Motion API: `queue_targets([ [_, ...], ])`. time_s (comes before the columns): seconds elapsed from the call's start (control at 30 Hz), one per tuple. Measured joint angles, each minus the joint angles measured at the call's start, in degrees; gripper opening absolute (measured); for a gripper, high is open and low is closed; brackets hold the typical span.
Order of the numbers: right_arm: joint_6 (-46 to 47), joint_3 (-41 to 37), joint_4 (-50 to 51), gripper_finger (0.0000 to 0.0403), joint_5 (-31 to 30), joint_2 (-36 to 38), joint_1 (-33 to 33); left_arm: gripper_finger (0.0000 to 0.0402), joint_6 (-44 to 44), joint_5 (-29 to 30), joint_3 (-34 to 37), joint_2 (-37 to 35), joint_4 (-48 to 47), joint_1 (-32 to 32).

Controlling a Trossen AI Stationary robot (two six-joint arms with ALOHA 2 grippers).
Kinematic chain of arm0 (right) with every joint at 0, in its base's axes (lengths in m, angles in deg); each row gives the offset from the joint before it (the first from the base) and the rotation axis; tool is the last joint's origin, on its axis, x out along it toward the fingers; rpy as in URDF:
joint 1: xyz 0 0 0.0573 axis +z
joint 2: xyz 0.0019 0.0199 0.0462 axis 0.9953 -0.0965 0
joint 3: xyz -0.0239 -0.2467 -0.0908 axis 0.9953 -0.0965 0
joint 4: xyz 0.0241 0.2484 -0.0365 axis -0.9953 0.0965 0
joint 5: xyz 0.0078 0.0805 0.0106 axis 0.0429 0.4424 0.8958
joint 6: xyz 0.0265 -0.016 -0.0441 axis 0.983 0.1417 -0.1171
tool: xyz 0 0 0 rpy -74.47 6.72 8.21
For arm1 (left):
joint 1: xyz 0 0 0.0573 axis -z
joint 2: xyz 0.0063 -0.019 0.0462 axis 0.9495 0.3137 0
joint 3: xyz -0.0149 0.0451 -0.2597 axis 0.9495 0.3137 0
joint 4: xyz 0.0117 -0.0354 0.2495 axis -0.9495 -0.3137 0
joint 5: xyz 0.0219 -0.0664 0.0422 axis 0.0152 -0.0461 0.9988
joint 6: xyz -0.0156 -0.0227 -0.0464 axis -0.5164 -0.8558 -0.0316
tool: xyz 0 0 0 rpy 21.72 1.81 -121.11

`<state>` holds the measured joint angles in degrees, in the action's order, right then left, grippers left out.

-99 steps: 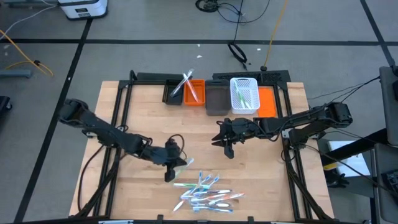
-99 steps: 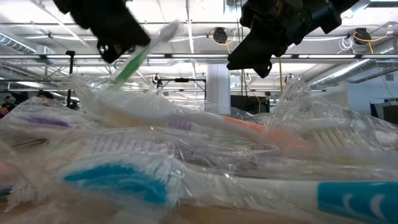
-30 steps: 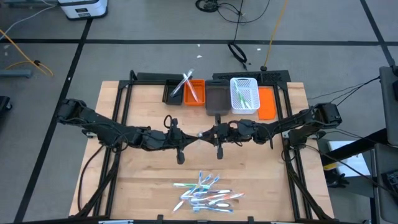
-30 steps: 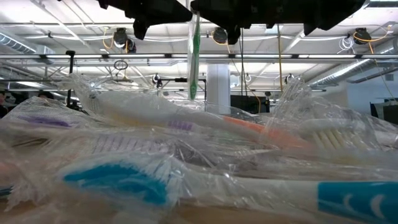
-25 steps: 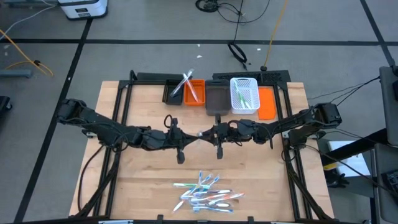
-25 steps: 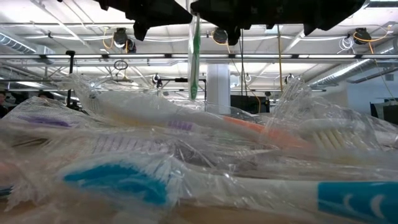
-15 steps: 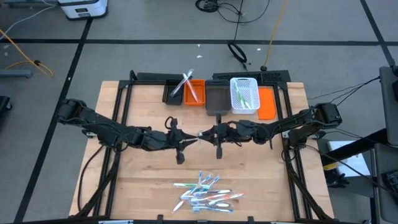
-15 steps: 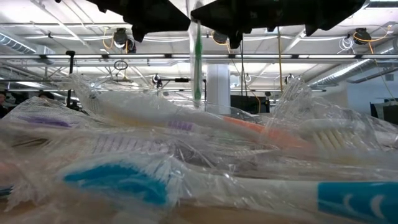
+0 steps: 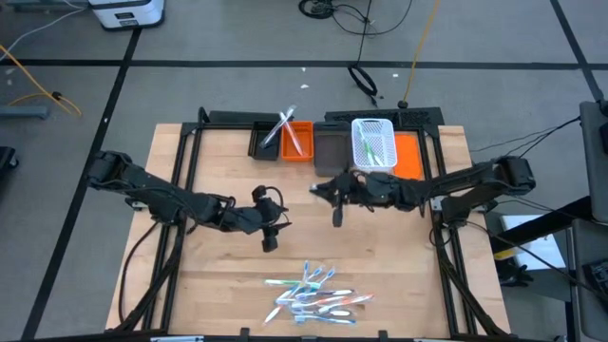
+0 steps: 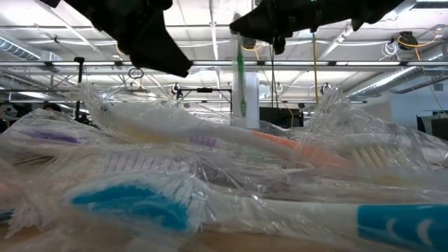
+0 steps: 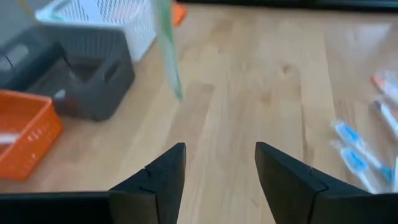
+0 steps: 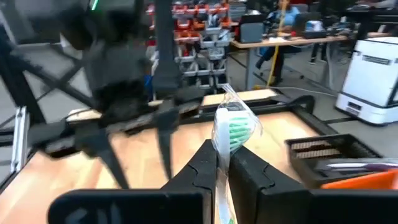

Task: Pick & Place Toothbrushes
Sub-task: Put the green toothbrush into the white bin

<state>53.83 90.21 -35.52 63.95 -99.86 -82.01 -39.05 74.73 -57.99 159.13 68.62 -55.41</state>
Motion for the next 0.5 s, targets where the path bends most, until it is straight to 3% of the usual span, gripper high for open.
queue_targets([
  [0.5,1.5,0.0,18.8,0.0013,-16.6,14.8,-10.2,0.02,-0.1,-7.4,0.0,0.0,-2.1,0.7],
])
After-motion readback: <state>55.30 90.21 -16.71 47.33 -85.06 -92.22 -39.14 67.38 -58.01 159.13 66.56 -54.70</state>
